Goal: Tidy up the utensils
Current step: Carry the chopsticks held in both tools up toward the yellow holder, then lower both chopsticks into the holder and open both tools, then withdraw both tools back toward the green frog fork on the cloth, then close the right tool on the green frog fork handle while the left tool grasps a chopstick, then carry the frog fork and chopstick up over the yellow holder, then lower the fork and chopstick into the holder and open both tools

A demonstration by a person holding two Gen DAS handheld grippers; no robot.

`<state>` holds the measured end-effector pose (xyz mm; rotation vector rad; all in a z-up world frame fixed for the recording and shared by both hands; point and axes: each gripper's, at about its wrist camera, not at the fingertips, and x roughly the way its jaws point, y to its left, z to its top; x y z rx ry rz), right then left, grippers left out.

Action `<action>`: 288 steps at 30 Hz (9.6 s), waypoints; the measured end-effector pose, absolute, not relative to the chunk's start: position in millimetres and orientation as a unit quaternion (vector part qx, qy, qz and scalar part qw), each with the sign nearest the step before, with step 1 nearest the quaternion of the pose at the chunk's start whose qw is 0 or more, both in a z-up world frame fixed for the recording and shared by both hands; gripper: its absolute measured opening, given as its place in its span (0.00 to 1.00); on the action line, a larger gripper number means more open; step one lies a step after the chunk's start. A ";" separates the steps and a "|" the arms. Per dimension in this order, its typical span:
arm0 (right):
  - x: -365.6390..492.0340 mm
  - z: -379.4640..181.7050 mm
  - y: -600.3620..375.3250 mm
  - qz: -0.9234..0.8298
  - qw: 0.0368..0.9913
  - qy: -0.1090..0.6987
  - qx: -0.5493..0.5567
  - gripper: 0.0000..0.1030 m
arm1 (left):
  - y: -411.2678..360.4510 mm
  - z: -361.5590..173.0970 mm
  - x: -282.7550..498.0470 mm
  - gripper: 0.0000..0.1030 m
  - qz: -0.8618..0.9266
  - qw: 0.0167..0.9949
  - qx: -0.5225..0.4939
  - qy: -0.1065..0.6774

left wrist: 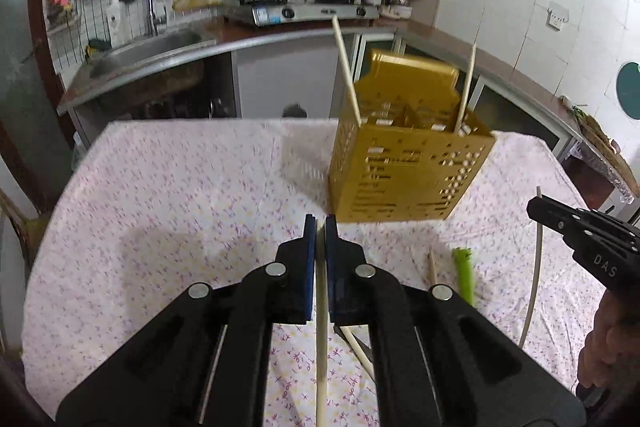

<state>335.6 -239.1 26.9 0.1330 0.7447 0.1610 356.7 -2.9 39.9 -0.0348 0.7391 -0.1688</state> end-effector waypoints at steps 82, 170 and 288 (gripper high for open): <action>441.9 165.1 -239.9 0.057 0.962 0.266 0.020 0.07 | -47.4 164.9 499.6 0.03 -0.092 0.967 -0.048 0.235; 338.7 -73.5 -230.1 -0.003 0.899 0.433 0.057 0.37 | -47.5 -80.9 368.2 0.13 -0.026 0.894 0.019 0.448; 417.6 124.0 -255.2 0.081 0.988 0.111 0.066 0.15 | -75.9 176.9 438.6 0.04 -0.106 0.994 -0.016 0.021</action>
